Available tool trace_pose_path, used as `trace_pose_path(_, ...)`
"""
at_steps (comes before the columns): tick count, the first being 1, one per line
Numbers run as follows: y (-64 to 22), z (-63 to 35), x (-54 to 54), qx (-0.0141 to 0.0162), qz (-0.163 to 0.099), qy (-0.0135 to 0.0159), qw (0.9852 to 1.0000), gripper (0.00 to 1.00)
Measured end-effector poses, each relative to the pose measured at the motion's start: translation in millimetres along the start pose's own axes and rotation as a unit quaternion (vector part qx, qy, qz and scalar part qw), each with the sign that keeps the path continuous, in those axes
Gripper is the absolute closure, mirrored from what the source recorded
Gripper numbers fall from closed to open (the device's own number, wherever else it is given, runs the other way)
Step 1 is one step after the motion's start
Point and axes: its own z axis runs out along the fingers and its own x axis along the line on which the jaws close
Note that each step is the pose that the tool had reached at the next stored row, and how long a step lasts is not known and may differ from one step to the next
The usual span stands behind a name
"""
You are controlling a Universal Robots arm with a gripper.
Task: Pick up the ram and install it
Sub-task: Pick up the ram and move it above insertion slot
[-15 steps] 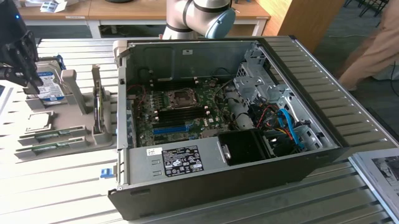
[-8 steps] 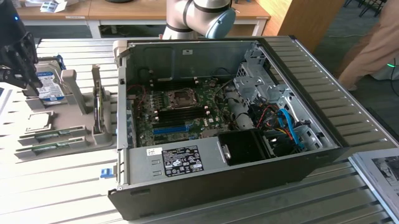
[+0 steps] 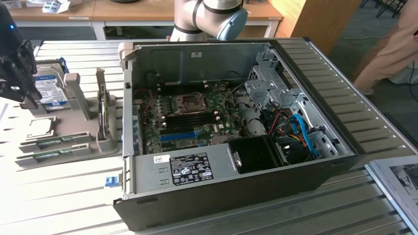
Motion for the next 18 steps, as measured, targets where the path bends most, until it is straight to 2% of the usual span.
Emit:
trace_pose_path(9,0.0,0.3,0.5,0.0,0.0,0.0,1.0,0.71)
trace_pose_path(18,-0.3,4.9,0.7,0.0,0.0,0.0,1.0,0.71)
